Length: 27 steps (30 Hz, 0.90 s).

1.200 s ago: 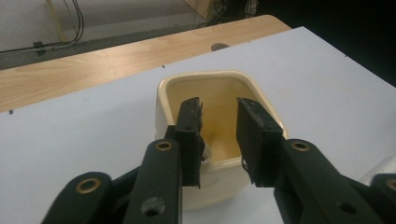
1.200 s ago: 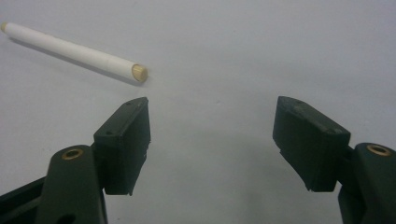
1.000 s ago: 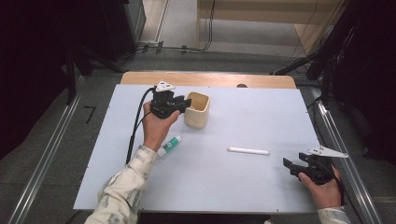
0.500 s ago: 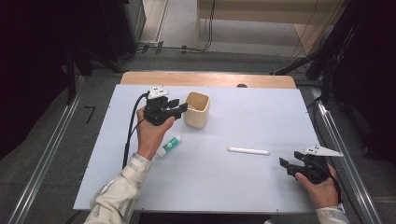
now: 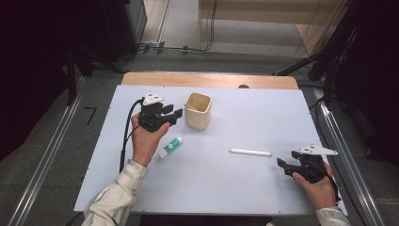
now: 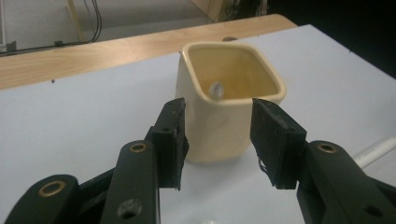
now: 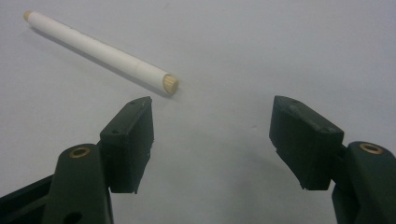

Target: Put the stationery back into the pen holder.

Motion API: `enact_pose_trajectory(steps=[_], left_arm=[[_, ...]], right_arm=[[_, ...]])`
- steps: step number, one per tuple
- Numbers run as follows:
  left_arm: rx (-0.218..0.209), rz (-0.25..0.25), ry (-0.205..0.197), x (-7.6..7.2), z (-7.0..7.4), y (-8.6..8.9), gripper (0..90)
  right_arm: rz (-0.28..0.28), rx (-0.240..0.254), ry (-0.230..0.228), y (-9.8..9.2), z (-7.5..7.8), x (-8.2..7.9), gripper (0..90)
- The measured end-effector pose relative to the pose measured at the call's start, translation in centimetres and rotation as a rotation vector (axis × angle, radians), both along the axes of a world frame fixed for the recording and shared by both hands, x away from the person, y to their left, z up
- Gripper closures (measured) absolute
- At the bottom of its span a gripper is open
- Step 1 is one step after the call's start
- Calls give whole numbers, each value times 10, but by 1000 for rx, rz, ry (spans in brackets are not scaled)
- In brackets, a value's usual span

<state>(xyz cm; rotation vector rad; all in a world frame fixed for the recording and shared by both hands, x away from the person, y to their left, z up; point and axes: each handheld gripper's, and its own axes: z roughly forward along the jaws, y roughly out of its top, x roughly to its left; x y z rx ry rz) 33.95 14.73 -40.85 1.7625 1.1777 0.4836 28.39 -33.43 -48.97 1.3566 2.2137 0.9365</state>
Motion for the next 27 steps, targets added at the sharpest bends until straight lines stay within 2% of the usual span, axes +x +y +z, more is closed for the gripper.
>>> enact_pose_trajectory(steps=[13,15,21,27], left_arm=[[9,36,36,-13,-21,10,520],[-5,41,49,-15,-26,12,506],[3,54,77,-24,-39,17,505],[3,60,76,-33,-43,19,502]], right_arm=[[32,-2,-1,2,-2,5,305],[37,0,1,3,-2,5,308],[45,3,-2,3,-2,6,320],[57,1,1,5,-4,8,325]])
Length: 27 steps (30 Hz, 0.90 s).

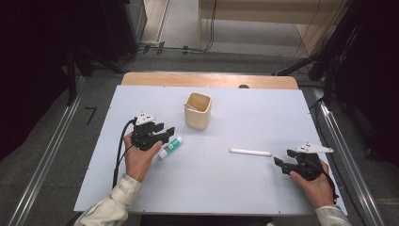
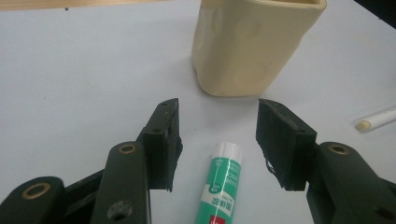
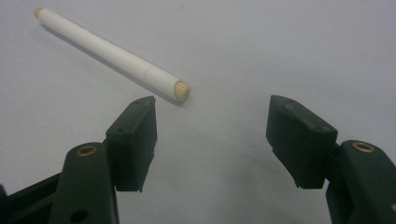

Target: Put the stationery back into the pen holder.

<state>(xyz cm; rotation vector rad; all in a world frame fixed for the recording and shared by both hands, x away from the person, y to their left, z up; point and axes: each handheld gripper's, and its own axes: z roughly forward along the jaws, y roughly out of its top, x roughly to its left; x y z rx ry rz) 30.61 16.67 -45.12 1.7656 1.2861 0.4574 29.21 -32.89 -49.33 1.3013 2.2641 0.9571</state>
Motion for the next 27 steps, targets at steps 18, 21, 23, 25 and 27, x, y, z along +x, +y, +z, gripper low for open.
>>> enact_pose_trajectory(steps=[18,21,23,25,27], left_arm=[[-17,19,26,-28,-10,26,480],[-15,21,32,-30,-11,30,481],[-12,24,36,-30,-12,32,480],[-16,28,39,-30,-13,32,481],[-14,27,40,-30,-13,33,480]], right_arm=[[23,-16,0,6,-2,6,365],[33,-19,1,7,-3,8,381],[38,-21,3,8,-4,9,385],[41,-23,4,8,-4,9,387],[44,-25,5,8,-4,9,388]])
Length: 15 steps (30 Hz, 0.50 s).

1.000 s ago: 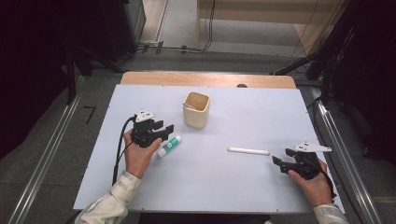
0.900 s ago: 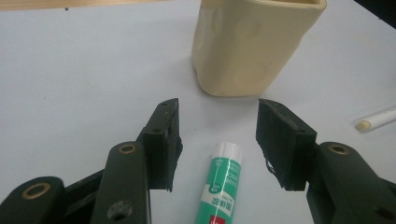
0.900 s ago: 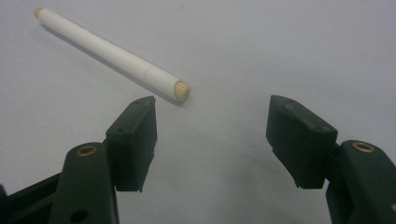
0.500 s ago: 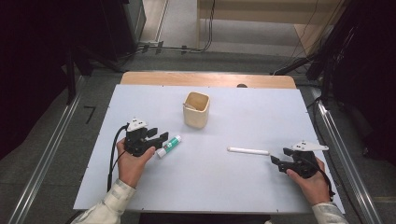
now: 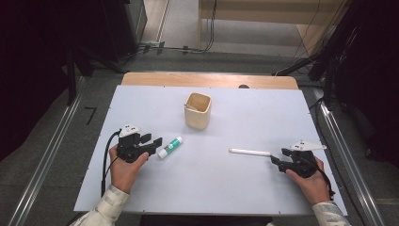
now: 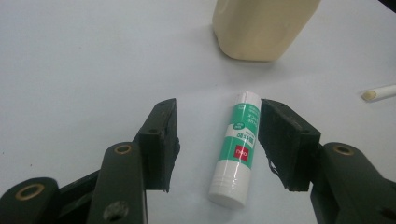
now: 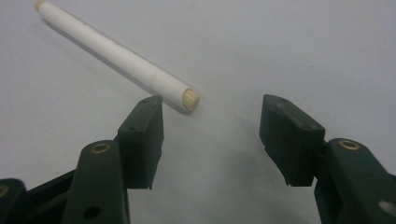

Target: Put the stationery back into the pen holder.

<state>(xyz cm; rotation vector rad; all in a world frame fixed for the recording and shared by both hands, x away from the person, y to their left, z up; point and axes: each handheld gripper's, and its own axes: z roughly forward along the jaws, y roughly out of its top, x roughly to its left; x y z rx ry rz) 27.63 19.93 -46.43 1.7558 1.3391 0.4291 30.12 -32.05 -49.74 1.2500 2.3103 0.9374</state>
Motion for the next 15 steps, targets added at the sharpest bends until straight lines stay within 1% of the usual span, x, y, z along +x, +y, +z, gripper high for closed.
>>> enact_pose_trajectory(steps=[9,15], left_arm=[[-3,0,2,1,0,0,481],[5,17,-2,2,0,5,481]], right_arm=[[9,-6,2,3,-2,4,395],[21,-16,-2,7,-2,6,395]])
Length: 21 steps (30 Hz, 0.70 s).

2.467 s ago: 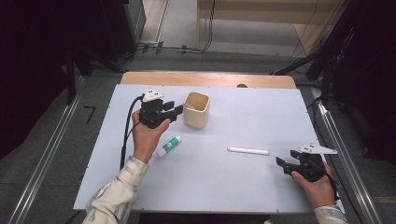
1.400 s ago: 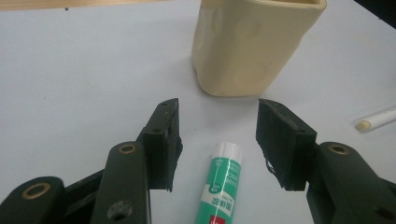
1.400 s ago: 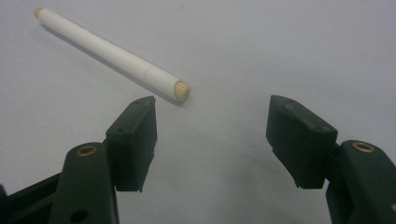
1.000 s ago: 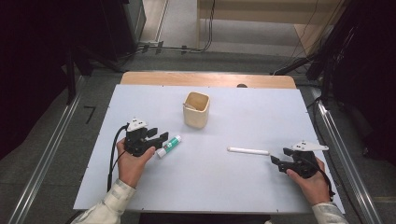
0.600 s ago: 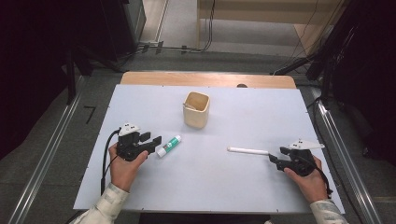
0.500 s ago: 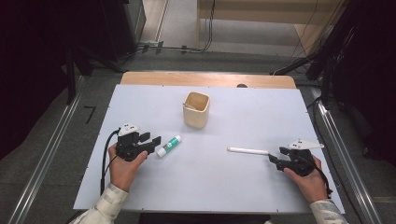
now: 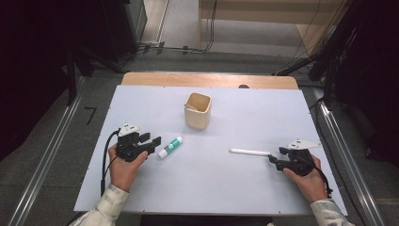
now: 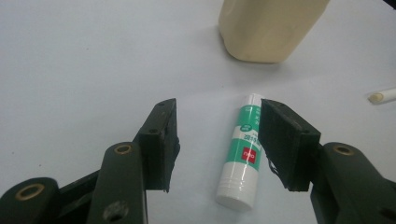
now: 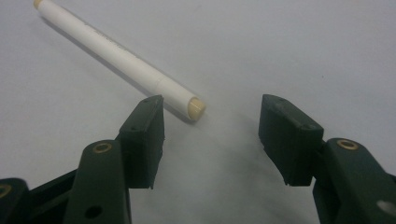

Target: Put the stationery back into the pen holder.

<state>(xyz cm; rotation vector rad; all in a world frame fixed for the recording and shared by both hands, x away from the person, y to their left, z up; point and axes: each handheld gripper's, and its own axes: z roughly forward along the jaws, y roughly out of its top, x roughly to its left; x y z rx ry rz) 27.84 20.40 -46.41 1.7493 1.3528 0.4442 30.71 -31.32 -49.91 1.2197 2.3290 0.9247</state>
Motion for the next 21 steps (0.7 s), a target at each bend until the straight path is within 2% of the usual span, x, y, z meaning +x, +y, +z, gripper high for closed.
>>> enact_pose_trajectory(steps=[12,21], left_arm=[[-1,7,6,1,-1,2,480],[-10,1,6,1,0,1,481]], right_arm=[[28,-19,-4,9,-1,5,411],[41,-25,-2,12,-1,6,456]])
